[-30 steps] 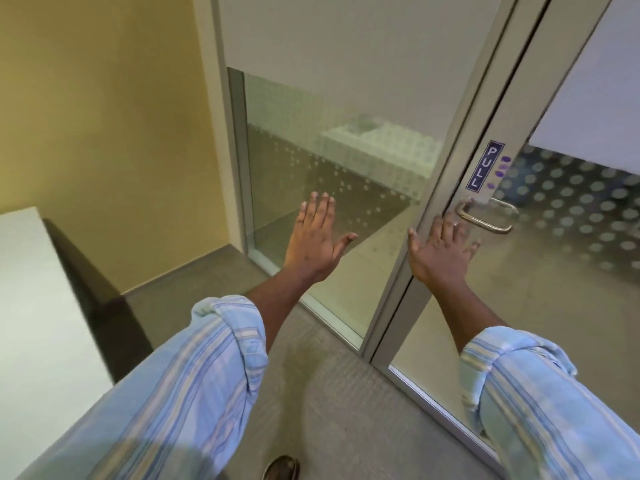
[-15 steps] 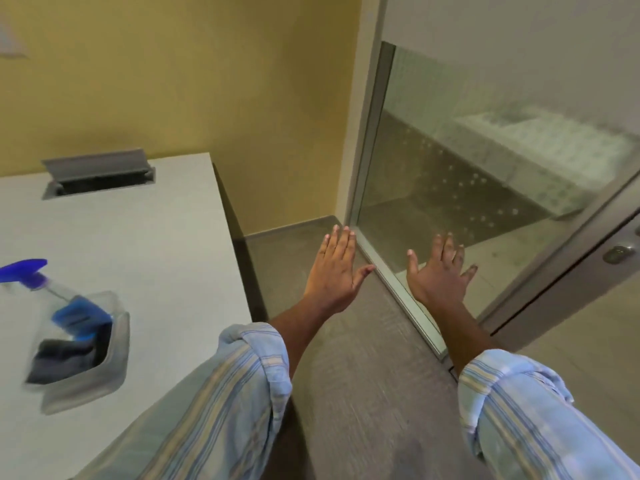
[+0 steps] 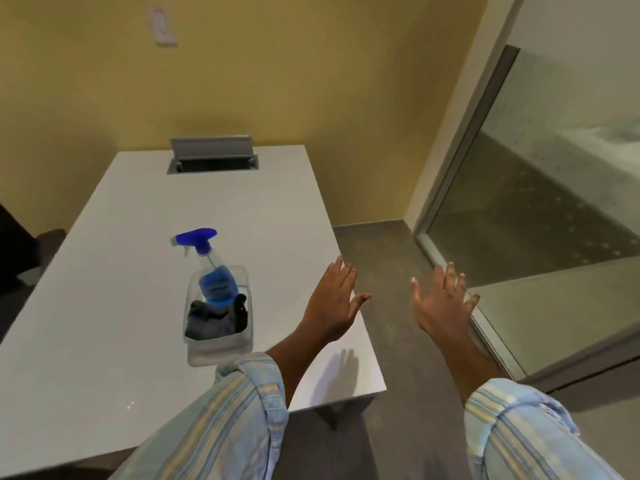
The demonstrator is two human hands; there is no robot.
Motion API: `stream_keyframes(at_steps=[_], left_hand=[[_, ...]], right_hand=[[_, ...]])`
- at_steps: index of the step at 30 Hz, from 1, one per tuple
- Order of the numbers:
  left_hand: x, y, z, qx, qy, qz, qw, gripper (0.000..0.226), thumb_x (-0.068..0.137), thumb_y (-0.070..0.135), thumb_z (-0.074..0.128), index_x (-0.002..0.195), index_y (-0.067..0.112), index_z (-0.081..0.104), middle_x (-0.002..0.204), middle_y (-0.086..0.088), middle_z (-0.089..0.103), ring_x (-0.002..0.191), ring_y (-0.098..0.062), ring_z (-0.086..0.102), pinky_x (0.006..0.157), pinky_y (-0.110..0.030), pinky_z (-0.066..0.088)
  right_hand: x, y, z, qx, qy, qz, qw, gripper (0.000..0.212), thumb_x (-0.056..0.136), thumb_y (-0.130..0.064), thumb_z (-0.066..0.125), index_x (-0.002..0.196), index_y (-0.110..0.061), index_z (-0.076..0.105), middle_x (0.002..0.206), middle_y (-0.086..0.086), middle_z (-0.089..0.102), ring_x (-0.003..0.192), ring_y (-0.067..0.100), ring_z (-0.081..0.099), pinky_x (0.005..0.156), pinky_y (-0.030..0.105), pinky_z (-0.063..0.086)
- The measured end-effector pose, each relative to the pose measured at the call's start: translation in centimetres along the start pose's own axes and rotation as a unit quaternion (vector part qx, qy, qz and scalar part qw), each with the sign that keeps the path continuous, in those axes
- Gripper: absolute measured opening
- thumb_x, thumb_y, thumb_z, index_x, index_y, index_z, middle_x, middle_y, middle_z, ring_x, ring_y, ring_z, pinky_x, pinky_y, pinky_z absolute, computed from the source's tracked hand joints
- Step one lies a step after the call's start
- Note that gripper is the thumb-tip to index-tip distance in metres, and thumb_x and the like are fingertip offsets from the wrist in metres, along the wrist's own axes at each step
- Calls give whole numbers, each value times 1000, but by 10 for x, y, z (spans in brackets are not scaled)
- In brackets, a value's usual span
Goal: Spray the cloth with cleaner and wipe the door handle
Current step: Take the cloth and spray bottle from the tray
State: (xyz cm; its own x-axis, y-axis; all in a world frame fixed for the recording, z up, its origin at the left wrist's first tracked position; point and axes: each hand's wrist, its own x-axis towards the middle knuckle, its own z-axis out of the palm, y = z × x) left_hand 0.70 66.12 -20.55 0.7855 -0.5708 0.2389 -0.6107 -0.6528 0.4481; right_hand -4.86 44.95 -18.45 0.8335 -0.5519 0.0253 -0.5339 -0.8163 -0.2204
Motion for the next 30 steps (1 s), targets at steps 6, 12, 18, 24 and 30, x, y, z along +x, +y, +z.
stream_keyframes(at_steps=[6,12,18,24,30], left_hand=[[-68,-88,-41,-9,-3,-20,1000,77,100,55,17,136,-5,50,145,-21,51,147,-35,29,122,-38,14],[-113,-151,-74,-28,9,-98,995,64,101,49,26,134,0,51,148,-16,48,150,-29,24,123,-37,17],[-126,-176,-99,-58,116,-167,977,24,98,22,55,86,2,58,92,-17,64,93,-33,60,94,-47,48],[-129,-190,-108,-84,53,-304,947,24,94,0,49,114,6,59,106,-11,66,97,-30,62,79,-30,49],[-141,-202,-109,-118,64,-380,915,22,88,1,48,78,17,58,77,2,60,74,-20,56,59,-17,39]], right_hand=[[-44,-98,37,-15,-26,-20,999,73,94,-60,24,151,-15,18,161,9,11,147,31,9,113,64,4],[-73,-170,56,-17,-36,-44,998,73,93,-61,23,151,-17,19,162,6,10,147,30,8,114,63,3],[-84,-214,64,5,-41,-81,996,71,94,-60,25,151,-17,18,162,6,10,147,30,8,113,63,2],[-80,-228,84,30,-87,-101,991,73,94,-60,28,151,-17,16,161,7,11,147,32,8,114,61,3],[-76,-234,106,51,-172,-122,976,69,93,-57,38,145,-14,24,153,10,32,140,34,29,113,57,18]])
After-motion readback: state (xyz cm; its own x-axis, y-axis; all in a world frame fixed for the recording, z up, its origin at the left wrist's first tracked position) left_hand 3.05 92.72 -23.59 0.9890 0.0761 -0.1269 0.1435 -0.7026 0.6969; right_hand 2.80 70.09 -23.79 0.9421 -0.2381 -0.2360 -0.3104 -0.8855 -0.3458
